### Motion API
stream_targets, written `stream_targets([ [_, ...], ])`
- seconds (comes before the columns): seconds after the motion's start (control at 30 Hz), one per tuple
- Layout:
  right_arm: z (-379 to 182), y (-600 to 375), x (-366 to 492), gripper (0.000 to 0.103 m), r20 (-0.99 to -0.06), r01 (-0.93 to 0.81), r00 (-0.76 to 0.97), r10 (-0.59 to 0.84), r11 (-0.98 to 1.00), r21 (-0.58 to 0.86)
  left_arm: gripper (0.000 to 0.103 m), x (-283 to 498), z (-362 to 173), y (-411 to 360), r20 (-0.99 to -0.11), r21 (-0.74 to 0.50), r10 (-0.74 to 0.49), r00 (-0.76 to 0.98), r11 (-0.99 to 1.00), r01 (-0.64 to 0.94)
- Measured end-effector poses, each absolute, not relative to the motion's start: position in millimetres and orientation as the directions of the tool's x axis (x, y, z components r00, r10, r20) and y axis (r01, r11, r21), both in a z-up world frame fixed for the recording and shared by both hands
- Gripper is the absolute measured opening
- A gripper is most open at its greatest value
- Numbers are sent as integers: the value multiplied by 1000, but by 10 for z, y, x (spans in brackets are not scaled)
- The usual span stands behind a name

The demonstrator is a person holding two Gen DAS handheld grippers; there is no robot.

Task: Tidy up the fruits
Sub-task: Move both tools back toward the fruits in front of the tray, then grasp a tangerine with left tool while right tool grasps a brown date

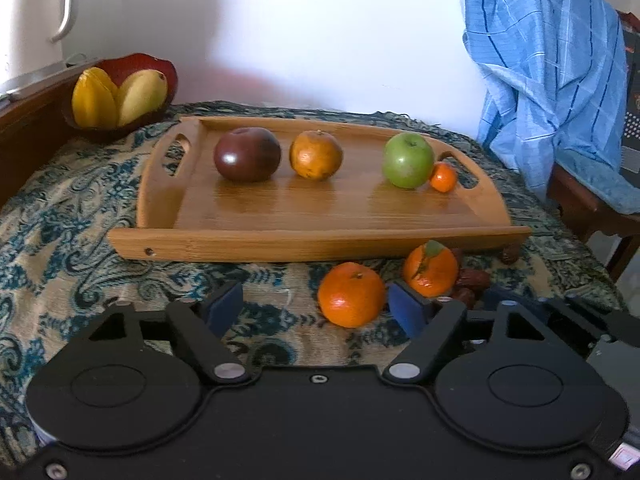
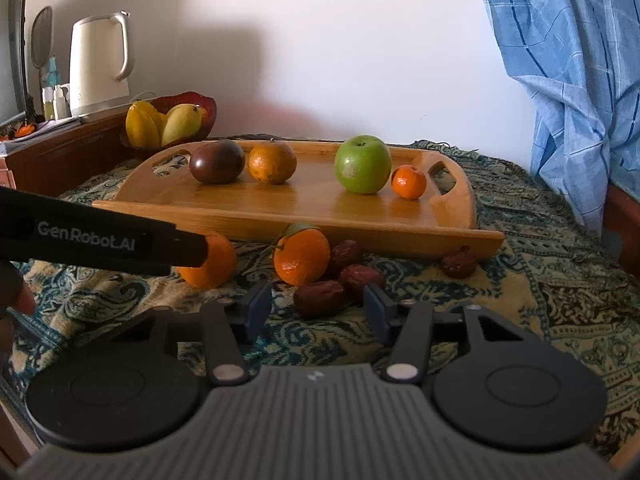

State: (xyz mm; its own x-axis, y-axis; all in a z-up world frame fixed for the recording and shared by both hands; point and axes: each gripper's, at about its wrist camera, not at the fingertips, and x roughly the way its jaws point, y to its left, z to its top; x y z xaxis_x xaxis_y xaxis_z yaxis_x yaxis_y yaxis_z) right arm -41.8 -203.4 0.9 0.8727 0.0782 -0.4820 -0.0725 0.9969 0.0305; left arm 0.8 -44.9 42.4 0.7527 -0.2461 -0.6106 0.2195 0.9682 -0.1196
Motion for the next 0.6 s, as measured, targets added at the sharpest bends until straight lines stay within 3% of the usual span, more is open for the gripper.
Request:
stream_targets([
  [0.3, -12, -2012, -393, 54, -492, -83, 866, 92, 996, 38, 68, 108, 393, -544, -631, -145, -260, 731, 965, 219],
  [0.47, -13, -2014, -372, 53, -493, -77, 865, 90, 996, 46, 50, 164, 352, -600, -652, -167, -288, 701, 957, 237],
  [0.6, -19, -2020, -356, 51, -499, -73, 862, 88, 996, 50, 45, 210, 301, -628, -670, -184, -294, 682, 955, 231],
])
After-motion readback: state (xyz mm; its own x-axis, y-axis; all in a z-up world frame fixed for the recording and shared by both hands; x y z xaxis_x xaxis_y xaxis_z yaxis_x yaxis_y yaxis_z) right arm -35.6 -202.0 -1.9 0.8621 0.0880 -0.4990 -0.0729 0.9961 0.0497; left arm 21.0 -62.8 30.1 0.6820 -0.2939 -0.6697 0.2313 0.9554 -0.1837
